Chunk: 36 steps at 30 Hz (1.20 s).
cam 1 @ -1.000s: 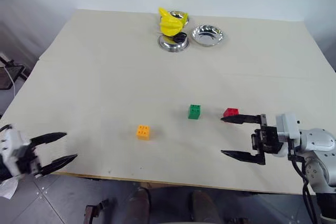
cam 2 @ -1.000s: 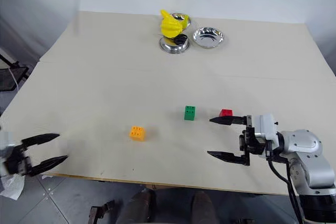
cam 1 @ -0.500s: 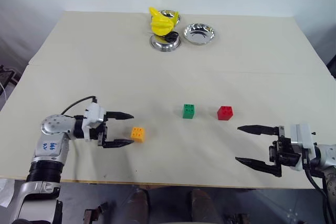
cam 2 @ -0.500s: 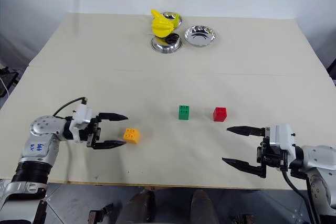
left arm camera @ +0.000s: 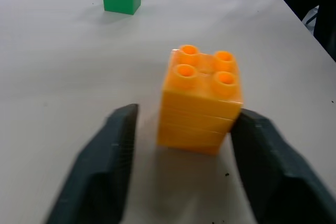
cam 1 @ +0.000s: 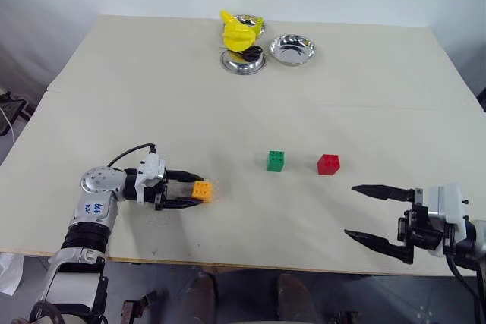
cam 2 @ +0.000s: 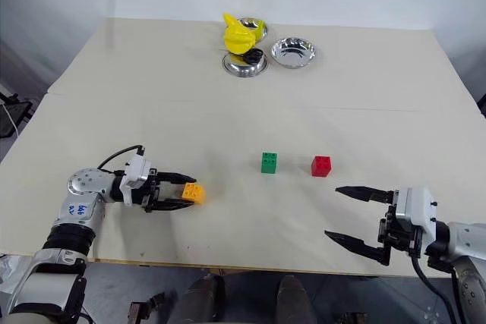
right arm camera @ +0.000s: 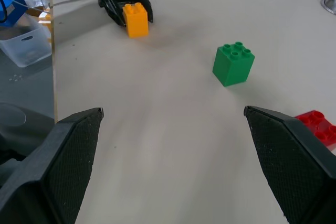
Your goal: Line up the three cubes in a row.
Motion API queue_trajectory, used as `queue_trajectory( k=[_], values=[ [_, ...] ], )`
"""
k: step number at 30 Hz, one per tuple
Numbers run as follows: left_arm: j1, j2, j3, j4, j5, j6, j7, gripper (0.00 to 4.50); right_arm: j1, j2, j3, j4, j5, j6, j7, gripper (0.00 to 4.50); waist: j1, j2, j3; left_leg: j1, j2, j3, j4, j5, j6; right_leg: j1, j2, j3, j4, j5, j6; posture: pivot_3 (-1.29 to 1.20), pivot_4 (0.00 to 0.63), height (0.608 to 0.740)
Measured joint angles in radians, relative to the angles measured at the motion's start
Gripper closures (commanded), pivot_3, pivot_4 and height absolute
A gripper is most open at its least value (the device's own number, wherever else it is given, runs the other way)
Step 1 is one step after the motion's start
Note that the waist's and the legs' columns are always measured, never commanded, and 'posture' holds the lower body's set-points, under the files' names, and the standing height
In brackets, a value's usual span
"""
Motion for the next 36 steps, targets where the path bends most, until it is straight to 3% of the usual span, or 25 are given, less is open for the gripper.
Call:
queue_trajectory(
  k=[2, 8, 14, 18, 25, 36],
  values=[
    [-0.001, -0.001, -0.002, 0.0, -0.003, 0.0, 0.0, 3.04, 0.003, 0.0, -0.007, 0.0, 0.0, -0.001, -0.001, 0.0, 0.001, 0.0, 0.0, 0.0, 0.0, 0.0, 0.0, 0.0, 0.0, 0.0, 0.0, 0.0, 0.0, 0.0, 0.0, 0.0, 0.15, 0.74],
    [-0.081, -0.022, -0.018, 0.072, 0.002, -0.008, 0.0, 3.04, 0.028, 0.0, -0.035, 0.0, 0.0, -0.002, -0.004, 0.0, 0.012, 0.0, 0.0, 0.0, 0.0, 0.0, 0.001, 0.0, 0.0, 0.0, 0.0, 0.0, 0.0, 0.0, 0.0, 0.0, 0.15, 0.74],
    [-0.396, -0.056, -0.02, 0.436, 0.092, -0.121, 0.001, 3.04, 0.052, 0.002, -0.045, 0.0, -0.003, -0.004, -0.009, 0.0, 0.021, -0.001, 0.001, -0.002, -0.002, 0.0, 0.001, 0.0, 0.0, 0.0, 0.0, 0.0, -0.002, 0.001, 0.002, 0.0, 0.15, 0.74],
    [-0.496, -0.102, -0.035, 0.574, 0.158, -0.156, 0.001, 3.04, 0.053, 0.002, -0.046, 0.0, -0.003, -0.003, -0.015, 0.0, 0.012, -0.002, 0.001, -0.002, -0.001, 0.001, 0.0, 0.001, -0.001, -0.001, 0.0, 0.0, -0.003, 0.001, 0.002, 0.0, 0.15, 0.74],
    [-0.546, -0.126, -0.063, 0.68, 0.275, -0.185, 0.028, 3.04, 0.087, 0.002, -0.079, -0.026, -0.001, 0.001, -0.04, 0.0, 0.013, -0.003, 0.002, -0.002, -0.001, 0.001, 0.0, 0.001, -0.002, -0.001, 0.0, 0.0, -0.002, 0.001, 0.002, 0.0, 0.15, 0.74],
    [-0.581, -0.127, -0.057, 0.711, 0.343, -0.19, 0.094, 3.04, 0.171, 0.034, -0.116, -0.101, 0.003, 0.001, -0.086, 0.0, 0.017, -0.003, 0.002, -0.001, -0.001, 0.0, 0.001, 0.001, -0.001, 0.0, 0.0, 0.0, -0.001, 0.001, 0.002, 0.0, 0.15, 0.74]
  ],
)
